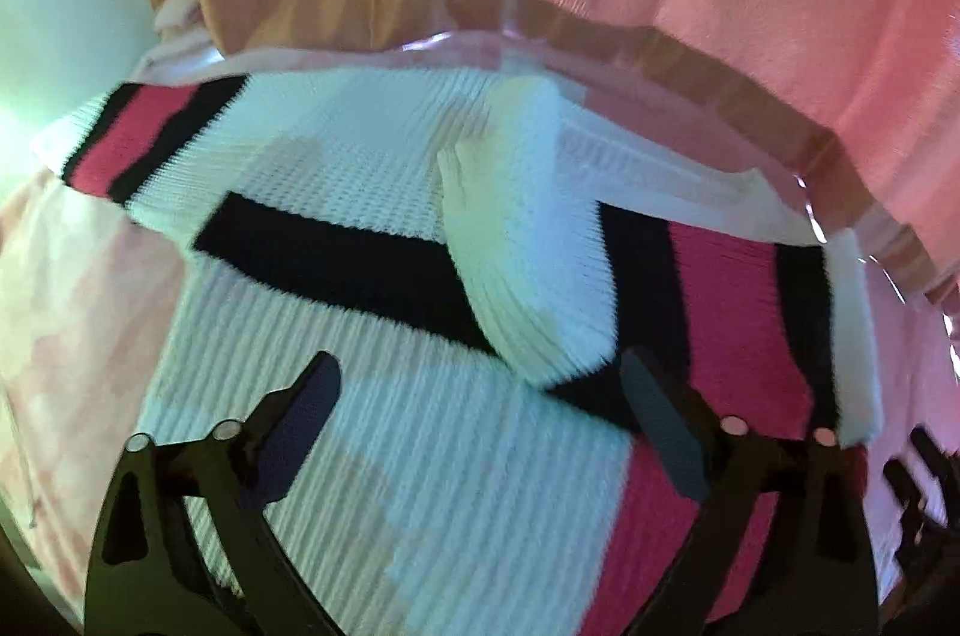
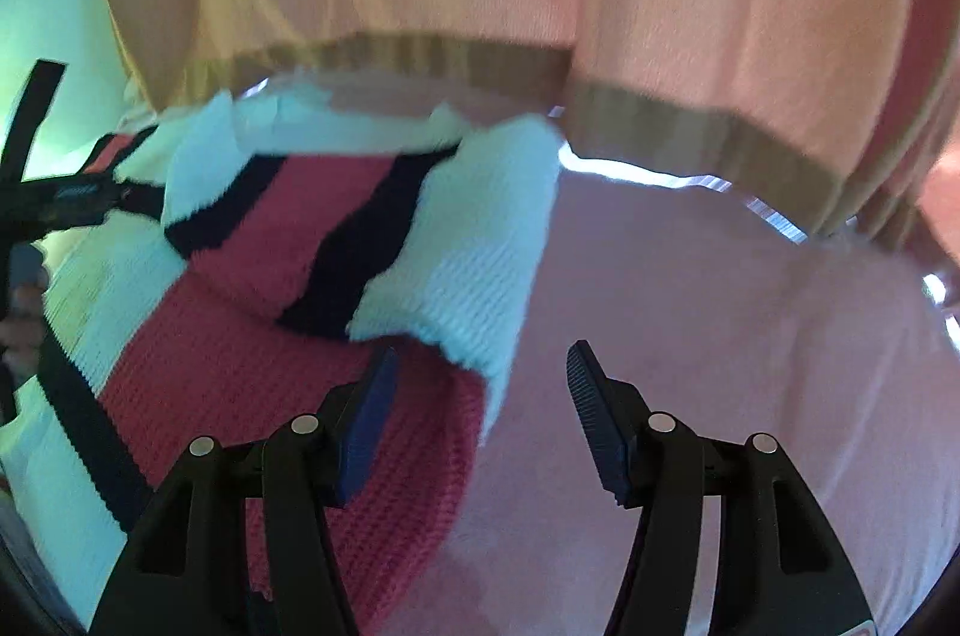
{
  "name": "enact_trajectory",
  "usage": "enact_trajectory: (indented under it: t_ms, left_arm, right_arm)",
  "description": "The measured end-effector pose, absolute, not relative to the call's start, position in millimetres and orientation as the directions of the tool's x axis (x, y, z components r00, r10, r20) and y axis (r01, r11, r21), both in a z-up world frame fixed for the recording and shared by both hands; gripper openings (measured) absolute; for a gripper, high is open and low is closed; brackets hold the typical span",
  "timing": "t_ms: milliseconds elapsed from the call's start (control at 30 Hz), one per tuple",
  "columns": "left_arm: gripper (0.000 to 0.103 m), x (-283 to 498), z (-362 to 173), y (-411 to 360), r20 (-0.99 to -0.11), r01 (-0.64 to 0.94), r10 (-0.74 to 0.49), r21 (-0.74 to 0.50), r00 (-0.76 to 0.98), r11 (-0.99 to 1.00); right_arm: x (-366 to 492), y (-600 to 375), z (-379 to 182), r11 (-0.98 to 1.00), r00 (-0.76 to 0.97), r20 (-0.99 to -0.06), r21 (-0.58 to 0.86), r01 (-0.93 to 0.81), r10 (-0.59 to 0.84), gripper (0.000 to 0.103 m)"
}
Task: Fold small clothes
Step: 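Fold the held sleeve across the sweater body with the right gripper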
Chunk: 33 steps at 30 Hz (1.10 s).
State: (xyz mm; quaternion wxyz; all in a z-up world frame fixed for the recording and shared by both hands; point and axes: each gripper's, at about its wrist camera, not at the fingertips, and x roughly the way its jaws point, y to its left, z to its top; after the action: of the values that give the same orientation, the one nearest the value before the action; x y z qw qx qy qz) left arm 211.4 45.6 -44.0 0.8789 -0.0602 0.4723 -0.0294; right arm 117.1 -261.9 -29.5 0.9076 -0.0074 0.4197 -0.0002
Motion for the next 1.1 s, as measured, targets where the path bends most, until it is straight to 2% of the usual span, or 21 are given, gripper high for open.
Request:
enact_trajectory:
  t_ms: [100,133,167,200,233,267,433,533,633,833,967,1100]
  left_arm:
    - [0.058,229,-63,52,-0.843,0.000,-0.180,-0.209,0.506,0.978]
    - [0.052,234,-67,56,-0.840,-0.004,-0.201,-0.236,0.504,0.972]
    - [0.048,235,-67,58,-0.832,-0.004,-0.212,-0.250,0.513,0.968]
    - [0.036,237,-67,59,-0.824,0.001,-0.228,-0.266,0.518,0.964]
    - [0.022,239,-66,60,-0.817,0.010,-0.252,-0.289,0.519,0.957]
    - [0.018,239,-64,60,-0.810,0.009,-0.270,-0.310,0.521,0.951]
    - [0.016,236,-46,58,-0.760,-0.007,-0.294,-0.366,0.580,0.931]
    - [0.016,233,-50,45,-0.761,0.020,-0.344,-0.399,0.550,0.917]
    - [0.017,231,-61,26,-0.797,0.037,-0.320,-0.352,0.512,0.935]
    - [0.021,227,-53,22,-0.774,0.044,-0.383,-0.420,0.504,0.907]
    - [0.021,233,-58,25,-0.776,0.008,-0.361,-0.418,0.517,0.909]
    - [0.020,240,-56,43,-0.765,-0.079,-0.324,-0.437,0.556,0.896]
  right_arm:
    - [134,-255,-48,1.000,0.625,-0.780,-0.027,-0.017,-0.010,0.057]
    - [135,-249,-52,1.000,0.619,-0.785,-0.019,-0.022,-0.001,0.055]
    - [138,-246,-56,1.000,0.612,-0.791,-0.009,-0.025,0.008,0.043]
    - [143,-246,-62,1.000,0.602,-0.799,-0.006,-0.017,0.006,0.027]
    - [144,-245,-63,1.000,0.608,-0.794,-0.011,-0.004,-0.006,0.018]
    - [144,-248,-58,1.000,0.621,-0.784,0.001,0.012,-0.007,0.014]
    - [123,-299,-16,0.980,0.707,-0.706,0.107,0.165,-0.041,0.011]
    - [113,-320,-25,0.967,0.675,-0.736,0.131,0.216,-0.051,0.010]
    - [110,-328,-40,0.960,0.620,-0.781,0.110,0.257,-0.076,0.010]
    - [90,-356,-31,0.936,0.623,-0.776,0.139,0.324,-0.101,0.009]
    - [100,-359,-52,0.935,0.567,-0.821,0.147,0.323,-0.067,0.011]
    - [102,-331,-43,0.954,0.558,-0.827,0.113,0.277,-0.065,0.021]
